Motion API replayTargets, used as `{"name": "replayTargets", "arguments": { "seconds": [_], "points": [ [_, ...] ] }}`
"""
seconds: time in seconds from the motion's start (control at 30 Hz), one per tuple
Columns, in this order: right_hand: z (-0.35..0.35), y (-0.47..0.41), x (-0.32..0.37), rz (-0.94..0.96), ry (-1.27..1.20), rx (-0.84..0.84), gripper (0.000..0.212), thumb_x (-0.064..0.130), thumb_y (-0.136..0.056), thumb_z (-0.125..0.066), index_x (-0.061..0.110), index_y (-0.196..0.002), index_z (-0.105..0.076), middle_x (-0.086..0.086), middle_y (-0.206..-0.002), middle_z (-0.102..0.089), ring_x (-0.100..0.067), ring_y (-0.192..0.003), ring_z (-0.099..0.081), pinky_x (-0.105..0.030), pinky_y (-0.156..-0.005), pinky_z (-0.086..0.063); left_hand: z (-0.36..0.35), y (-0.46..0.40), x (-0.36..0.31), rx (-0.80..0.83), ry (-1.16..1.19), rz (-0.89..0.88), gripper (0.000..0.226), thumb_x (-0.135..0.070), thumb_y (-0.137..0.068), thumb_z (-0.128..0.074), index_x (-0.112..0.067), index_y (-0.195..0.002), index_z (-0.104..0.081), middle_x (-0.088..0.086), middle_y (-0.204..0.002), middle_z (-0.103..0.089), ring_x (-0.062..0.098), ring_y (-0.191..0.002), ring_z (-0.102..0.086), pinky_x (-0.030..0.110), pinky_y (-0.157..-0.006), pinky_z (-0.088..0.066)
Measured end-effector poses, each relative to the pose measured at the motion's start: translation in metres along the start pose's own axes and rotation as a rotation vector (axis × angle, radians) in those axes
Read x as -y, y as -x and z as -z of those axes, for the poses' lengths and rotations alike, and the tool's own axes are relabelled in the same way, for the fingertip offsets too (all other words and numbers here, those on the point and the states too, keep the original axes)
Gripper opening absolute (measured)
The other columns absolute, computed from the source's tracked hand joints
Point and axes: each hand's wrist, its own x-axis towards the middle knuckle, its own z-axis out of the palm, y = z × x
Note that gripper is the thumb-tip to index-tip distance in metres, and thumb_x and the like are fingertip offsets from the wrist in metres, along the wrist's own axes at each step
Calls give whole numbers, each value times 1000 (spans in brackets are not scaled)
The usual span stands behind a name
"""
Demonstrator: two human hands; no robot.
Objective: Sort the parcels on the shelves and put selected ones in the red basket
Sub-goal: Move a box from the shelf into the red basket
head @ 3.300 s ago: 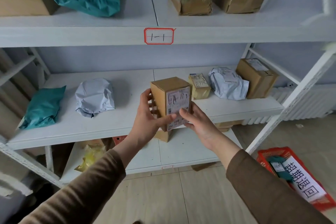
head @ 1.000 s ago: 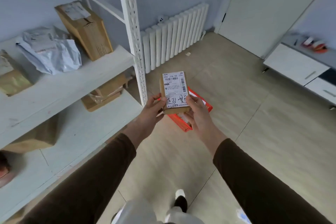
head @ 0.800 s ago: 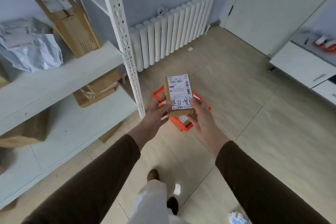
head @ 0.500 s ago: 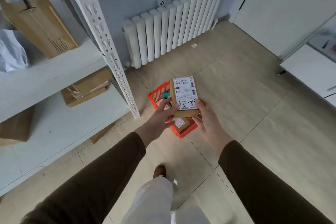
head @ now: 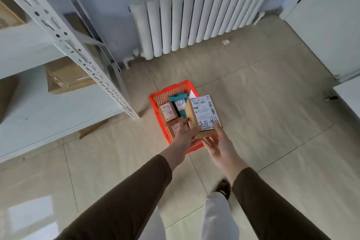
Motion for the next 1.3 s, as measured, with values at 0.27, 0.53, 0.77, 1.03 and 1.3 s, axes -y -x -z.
{"name": "replayTargets", "arguments": {
  "seconds": [0.27,0.53,0.77,1.03,1.3],
  "points": [
    [60,-123,-2,-162,-25,14,41,38,-93,-72,17,-127,-62,-16,-127,-71,-33,-122,-65,-49,-114,-46,-47,-111,78,-126,59,39,64,-20,-95,-73,-30,-147,-37,7,-131,-66,25,-114,-68,44,-98,-58],
    [96,-253,-69,-244,-36,-54,40,31,-94,-74,20,-130,-61,-12,-123,-73,-32,-117,-67,-49,-108,-52,-17,-237,154,-242,-12,136,62,-27,-91,-78,-31,-142,-43,5,-115,-69,26,-109,-70,50,-100,-57],
    [109,-350,-109,-260,-68,-61,20,26,-99,-65,24,-120,-64,-7,-117,-76,-28,-109,-72,-46,-105,-55,14,-338,203,-246,-97,139,58,-28,-93,-75,-25,-144,-48,2,-115,-70,20,-103,-70,36,-97,-58],
    [117,-437,-138,-339,-39,-114,17,26,-102,-62,20,-117,-63,-5,-111,-72,-25,-117,-64,-44,-112,-48,39,-422,232,-256,-275,51,38,-26,-103,-62,-15,-138,-56,0,-115,-70,10,-90,-65,24,-80,-53],
    [133,-496,-157,-376,95,-56,30,29,-106,-54,6,-125,-59,-18,-134,-62,-35,-133,-56,-43,-115,-45,66,-474,239,-233,-723,-100,102,-17,-88,-80,-33,-164,-13,4,-134,-64,20,-89,-74,28,-67,-61]
  ]
}}
